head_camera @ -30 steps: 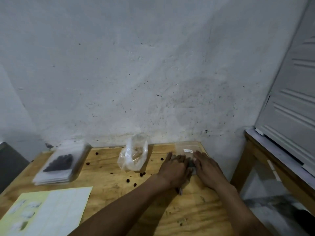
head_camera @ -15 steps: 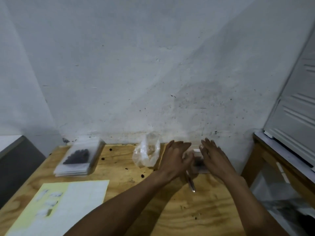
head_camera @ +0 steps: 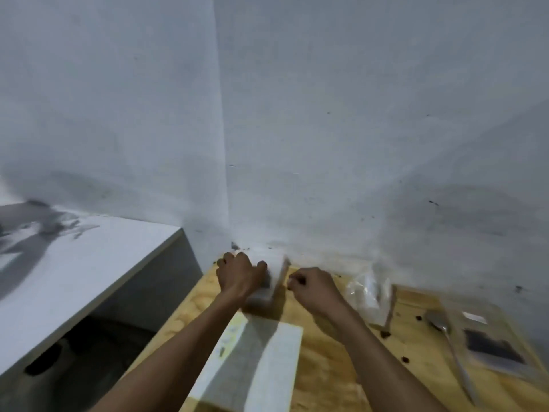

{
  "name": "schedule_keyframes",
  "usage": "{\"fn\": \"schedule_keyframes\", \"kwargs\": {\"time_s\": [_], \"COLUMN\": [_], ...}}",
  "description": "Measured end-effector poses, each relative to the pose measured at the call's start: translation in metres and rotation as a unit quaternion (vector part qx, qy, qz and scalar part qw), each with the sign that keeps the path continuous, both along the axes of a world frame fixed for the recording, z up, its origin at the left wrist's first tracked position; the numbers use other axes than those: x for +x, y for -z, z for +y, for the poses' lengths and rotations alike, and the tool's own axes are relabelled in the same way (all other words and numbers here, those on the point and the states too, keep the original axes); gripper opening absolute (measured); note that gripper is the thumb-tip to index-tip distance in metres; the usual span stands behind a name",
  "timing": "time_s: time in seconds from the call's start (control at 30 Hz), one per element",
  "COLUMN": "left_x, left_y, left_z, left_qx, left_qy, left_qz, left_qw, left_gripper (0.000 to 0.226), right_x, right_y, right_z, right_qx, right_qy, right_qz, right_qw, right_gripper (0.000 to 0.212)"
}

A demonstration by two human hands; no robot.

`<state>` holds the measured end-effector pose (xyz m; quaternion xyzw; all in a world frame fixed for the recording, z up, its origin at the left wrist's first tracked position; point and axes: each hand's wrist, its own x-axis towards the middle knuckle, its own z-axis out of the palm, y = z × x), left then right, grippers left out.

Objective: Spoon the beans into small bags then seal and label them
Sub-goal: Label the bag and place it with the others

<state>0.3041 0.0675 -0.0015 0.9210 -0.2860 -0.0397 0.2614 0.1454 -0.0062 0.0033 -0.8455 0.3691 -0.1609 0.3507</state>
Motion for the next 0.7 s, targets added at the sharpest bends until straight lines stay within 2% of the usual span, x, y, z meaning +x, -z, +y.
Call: {"fn": "schedule_keyframes", "kwargs": {"time_s": [0.07,0.13,0.2,0.27,0.33,0.4,0.47,0.57,0.63,0.7], "left_x": [0.018,0.028,0.033,0.034,0.032,0.032,0.033,0.038,0.043,0.050], "left_y": [0.016,0.030,0.037,0.037,0.032,0.026,0.018,-0.003,-0.016,-0.024], "left_z": [0.015,0.023,0.027,0.031,0.035,0.038,0.045,0.061,0.070,0.078], "left_qx": [0.034,0.013,-0.050,-0.119,-0.180,-0.235,-0.309,-0.368,-0.399,-0.435], "left_qy": [-0.013,0.004,0.021,0.028,0.029,0.035,0.052,0.086,0.096,0.075], "left_qz": [0.054,0.092,0.111,0.119,0.127,0.143,0.184,0.229,0.247,0.256], "left_qw": [0.998,0.996,0.992,0.985,0.975,0.961,0.931,0.897,0.878,0.860], "left_gripper": [0.060,0.058,0.053,0.059,0.061,0.045,0.028,0.033,0.024,0.015], "right_x": [0.023,0.038,0.048,0.053,0.054,0.056,0.055,0.058,0.061,0.066], "right_y": [0.017,0.025,0.025,0.025,0.024,0.023,0.018,0.012,0.008,0.010], "right_z": [0.011,0.019,0.021,0.017,0.015,0.013,0.014,0.019,0.027,0.035], "right_qx": [0.062,0.064,0.069,0.083,0.082,0.088,0.130,0.178,0.176,0.143], "right_qy": [0.026,0.032,0.058,0.086,0.123,0.151,0.140,0.075,0.039,0.021], "right_qz": [0.023,0.041,0.034,0.006,-0.047,-0.117,-0.172,-0.212,-0.231,-0.223], "right_qw": [0.997,0.997,0.995,0.993,0.988,0.978,0.966,0.958,0.956,0.964], "right_gripper": [0.028,0.030,0.030,0.028,0.024,0.015,0.008,0.008,0.004,0.010]}}
